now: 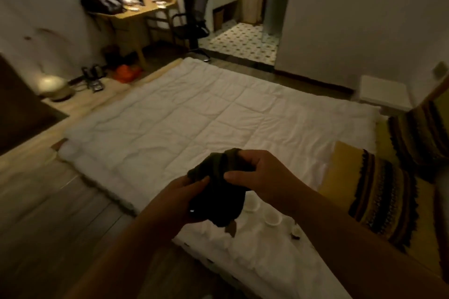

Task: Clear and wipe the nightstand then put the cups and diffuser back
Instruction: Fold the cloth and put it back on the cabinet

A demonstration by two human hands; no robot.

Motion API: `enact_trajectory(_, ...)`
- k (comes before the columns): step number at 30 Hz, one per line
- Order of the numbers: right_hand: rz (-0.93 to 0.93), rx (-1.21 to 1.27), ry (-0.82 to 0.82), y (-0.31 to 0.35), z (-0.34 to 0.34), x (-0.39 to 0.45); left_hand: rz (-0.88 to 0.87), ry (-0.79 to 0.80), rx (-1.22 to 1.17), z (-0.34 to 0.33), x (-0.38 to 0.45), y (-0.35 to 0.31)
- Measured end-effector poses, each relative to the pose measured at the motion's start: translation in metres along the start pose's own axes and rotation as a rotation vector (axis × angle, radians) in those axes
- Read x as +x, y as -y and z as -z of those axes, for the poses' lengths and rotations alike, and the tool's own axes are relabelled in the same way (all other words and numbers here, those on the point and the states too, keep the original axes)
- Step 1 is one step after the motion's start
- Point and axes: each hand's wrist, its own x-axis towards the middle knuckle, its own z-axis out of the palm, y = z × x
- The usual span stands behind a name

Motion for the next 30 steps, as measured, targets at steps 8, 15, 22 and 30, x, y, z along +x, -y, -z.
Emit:
enact_trajectory(8,-0.021,0.318,0.249,0.009,-0.072,0.024,-0.070,-0.601,-0.129,0.055,-0.082,0.013)
enact_trajectory(15,0.059,-0.087,0.267,0.002,-0.172,0.043,-0.309,-0.836,-0.457,0.125,-0.146,-0.005)
enact_trajectory(22,-0.055,-0.196,0.333,-0.027,-0.264,0.071,-0.544,-0.724,-0.488,0.227,-0.208,-0.036)
enact_trajectory(30,-0.066,-0.252,0.593,-0.026,-0.378,0.131,-0.508,-0.729,-0.148,0.360,-0.244,-0.071)
